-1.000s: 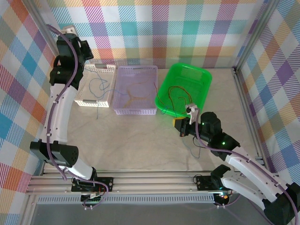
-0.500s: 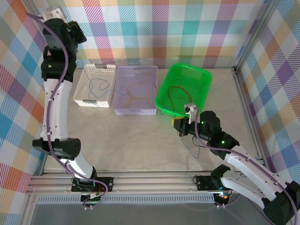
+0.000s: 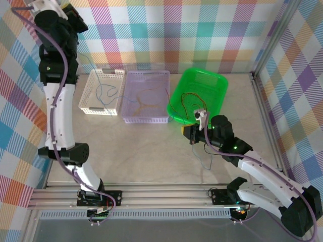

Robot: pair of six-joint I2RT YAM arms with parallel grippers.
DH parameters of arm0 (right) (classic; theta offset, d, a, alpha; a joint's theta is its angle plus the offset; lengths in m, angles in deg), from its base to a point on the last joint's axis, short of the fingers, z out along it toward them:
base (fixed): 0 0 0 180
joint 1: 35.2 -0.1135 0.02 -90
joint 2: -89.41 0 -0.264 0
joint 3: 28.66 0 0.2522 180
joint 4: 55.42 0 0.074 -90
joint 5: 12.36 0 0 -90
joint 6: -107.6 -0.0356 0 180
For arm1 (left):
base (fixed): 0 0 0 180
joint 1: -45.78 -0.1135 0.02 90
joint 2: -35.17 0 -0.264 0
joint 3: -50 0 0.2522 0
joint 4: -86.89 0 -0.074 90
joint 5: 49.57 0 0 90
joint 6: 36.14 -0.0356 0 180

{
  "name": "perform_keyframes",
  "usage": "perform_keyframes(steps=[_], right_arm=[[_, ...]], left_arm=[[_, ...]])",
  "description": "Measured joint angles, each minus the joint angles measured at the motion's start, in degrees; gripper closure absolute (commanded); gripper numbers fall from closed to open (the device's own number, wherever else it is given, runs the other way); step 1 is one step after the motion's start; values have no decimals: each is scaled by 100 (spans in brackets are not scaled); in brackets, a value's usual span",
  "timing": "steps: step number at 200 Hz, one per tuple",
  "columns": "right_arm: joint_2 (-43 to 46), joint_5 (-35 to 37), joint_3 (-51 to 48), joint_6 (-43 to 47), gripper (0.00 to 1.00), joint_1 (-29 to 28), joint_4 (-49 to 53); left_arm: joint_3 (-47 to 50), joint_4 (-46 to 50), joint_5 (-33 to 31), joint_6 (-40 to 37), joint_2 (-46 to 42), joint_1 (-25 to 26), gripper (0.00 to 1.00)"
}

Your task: Untangle the cables

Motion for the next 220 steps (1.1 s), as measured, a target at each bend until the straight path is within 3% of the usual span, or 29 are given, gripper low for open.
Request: perform_keyframes(steps=[61,153,182,220], right_arm=[[-282,-109,225,4,100,0,-26],[-1071,-431,247,-85,100,0,-415],[-1091,-490,247,-131,100,0,-492],[-1091,-568,295,-219,100,-2,-492]], left_arm=[[-656,-39,4,11,1064,-11,100],[-879,-422,-22,214,1357,-409,100],[-398,-442,-39,216,1617,-409,100],[1408,-595,4,400,1639,-402,100]])
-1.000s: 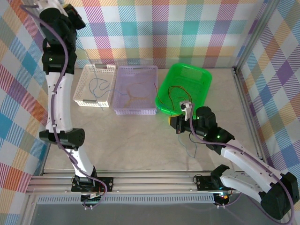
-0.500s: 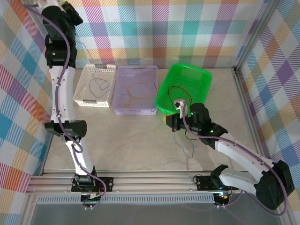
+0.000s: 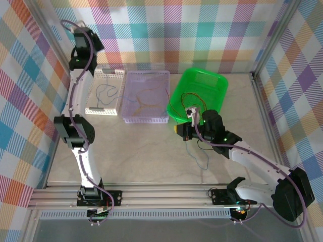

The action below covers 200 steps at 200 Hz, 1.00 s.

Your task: Untangle the cables

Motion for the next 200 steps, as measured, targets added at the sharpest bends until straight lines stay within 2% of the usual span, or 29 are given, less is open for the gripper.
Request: perform_keyframes(steps=[35,95,122,148,172,190,200], right_arm=[[17,-136,251,-13,100,-50,17],[433,-227,411,-17,100,-289,173],[474,-225,420,-24,100,-348,260],[525,-225,474,-52,100,-372,380],[691,-225,529,-114,100,-402,428],[817,-227,597,-153,100,-424,439],[870,-229,625,-175,100,-424,442]], left_arm=[[1182,24,46,229,26,39,100],[1799,114,96,636,96,39,98],[1976,348,304,839,160,39,85],[2308,435,415,1021,160,39,65],[2551,621,544,1128,149,37,59],[2719,748,640,1185,85,37,43],[2767,852,737,1270,33,33,38]])
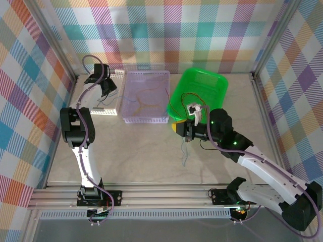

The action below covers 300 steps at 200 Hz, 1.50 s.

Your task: Untangle the cables

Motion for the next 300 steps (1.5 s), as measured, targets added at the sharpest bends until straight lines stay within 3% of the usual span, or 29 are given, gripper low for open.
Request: perform_keyframes(steps=[44,85,111,136,166,220,300], right_arm=[[37,-63,197,-175,100,-4,118],[-269,-195,824,-431,100,-4,350],[-660,-343,1453,-632,100,-7,518],[-1043,-535,2127,-846,100,-4,621],[-1327,-710,2669,-1082,100,-4,664],[-1923,-994,3110,-1637,100,-4,680],[-2461,-1340,3195,-2343,100,-4,374]], left_arm=[[-2,407,610,175,-310,-2,19],[160,444,1434,413,-931,-2,15],[1193,-258,2326,686,-2050,4,13],[2599,-1556,3204,1078,-3425,170,10],[4059,-2931,3901,1362,-4815,979,9],[5302,-3683,3991,1239,-6255,2601,7],[5836,-4109,3604,1178,-6454,3600,7]])
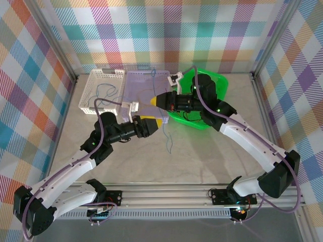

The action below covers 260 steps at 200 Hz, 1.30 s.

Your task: Untangle the cables

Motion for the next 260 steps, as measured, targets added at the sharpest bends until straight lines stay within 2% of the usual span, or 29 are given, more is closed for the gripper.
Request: perform_keyframes(steps=[44,58,70,78,97,128,145,189,231,260], right_arm=[[-227,-44,98,-164,100,-28,-221],[-317,-46,98,-192,100,-59,-254],[-365,-46,101,-208,100,-79,-262],[-378,-46,101,-210,100,-92,-260],[-380,-50,101,-210,100,-107,-286],[-380,-66,101,-208,100,-109,-299],[-380,-63,101,-208,100,-109,-299],[-326,66,26,-184,100,-101,-289],[232,437,-601,-216,75,339,-184],[763,767,-1198,-269,60,861,-68]], left_arm=[[26,-68,-127,-2,0,367,7],[26,-74,-168,-33,0,472,9],[26,-76,-181,-70,13,527,15],[26,-79,-208,-114,33,542,22],[26,-76,-299,-160,96,564,46],[28,-70,-389,-127,142,570,74],[28,-72,-424,-170,140,570,100],[9,284,-573,-249,-76,570,100],[-389,1397,-835,-544,-437,422,100],[-859,2177,-964,-752,-538,-203,100]])
